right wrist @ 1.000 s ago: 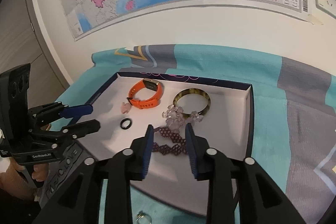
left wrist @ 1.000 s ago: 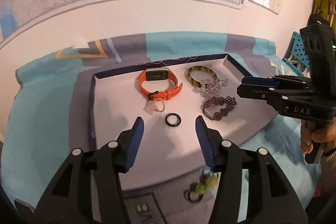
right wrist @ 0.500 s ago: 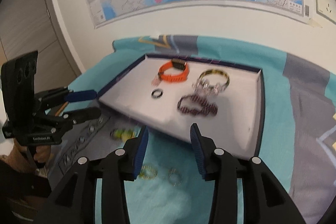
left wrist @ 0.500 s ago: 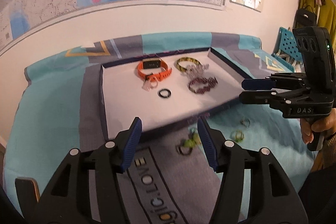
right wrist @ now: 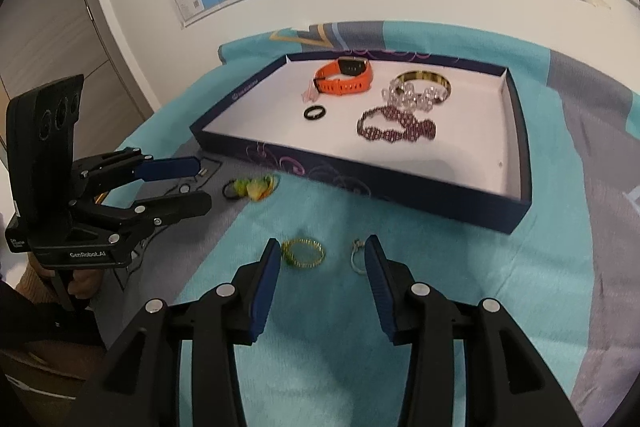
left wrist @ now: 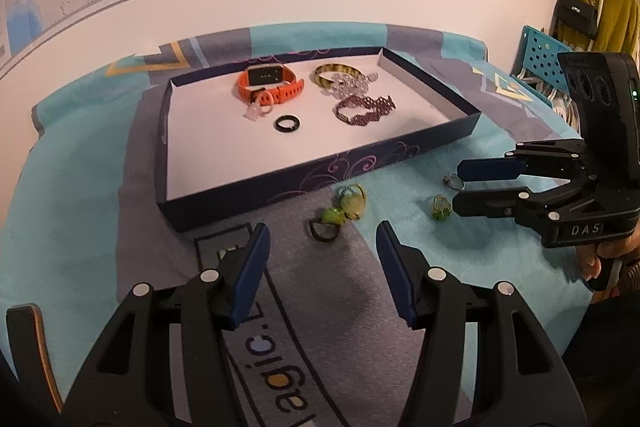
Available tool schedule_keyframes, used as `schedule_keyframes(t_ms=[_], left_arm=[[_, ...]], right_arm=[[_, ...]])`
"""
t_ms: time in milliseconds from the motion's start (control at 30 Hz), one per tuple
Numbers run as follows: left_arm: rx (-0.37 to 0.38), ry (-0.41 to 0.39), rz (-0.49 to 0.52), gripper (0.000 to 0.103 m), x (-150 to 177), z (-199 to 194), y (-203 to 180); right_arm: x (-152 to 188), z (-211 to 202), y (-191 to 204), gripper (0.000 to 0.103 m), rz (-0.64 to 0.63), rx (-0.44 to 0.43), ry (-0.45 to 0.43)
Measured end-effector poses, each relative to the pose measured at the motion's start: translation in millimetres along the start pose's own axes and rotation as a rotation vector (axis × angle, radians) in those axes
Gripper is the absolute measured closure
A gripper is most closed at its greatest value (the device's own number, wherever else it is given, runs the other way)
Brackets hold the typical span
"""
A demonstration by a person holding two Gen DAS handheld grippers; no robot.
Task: Organize jewelry
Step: 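Lift both tools away from the box toward the remaining rings, then grasp the green-bead cord ring with the left tool while the right tool grasps the gold ring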
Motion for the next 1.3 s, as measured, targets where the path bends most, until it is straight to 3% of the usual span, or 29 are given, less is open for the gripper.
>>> schedule_keyframes(t_ms=[100,733,1033,1300], left_arm=[[0.001,0.007,0.007,0.048,0,1,-4],[0.025,0.018,0.002,0.049,-5,6,-9],[0.047,0.07,-0.044,0.061,-5,22,4],[0.043,0.08,-0.033,0.067,-9,27,7]], right_arm=[[1,-4,0,0.057,-0.002,0.011,-0.018],[3,-6,-5,0.057,0.014,0.022,-0.013],[-3,9,24,0.057,-0.05,-0.031,0.006],[-11,21,33,0.057,-0.058,-0.045,0.019]])
Point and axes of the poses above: each gripper's, at about its wrist camera, not at the fingertips, and z roughly the way its jaws point, y to its left, x to its underside, the point moved 2 cm from there along z, roughly the way its jaws point, and after that the axes turned 15 degrees about z, right-handed, at the moved point
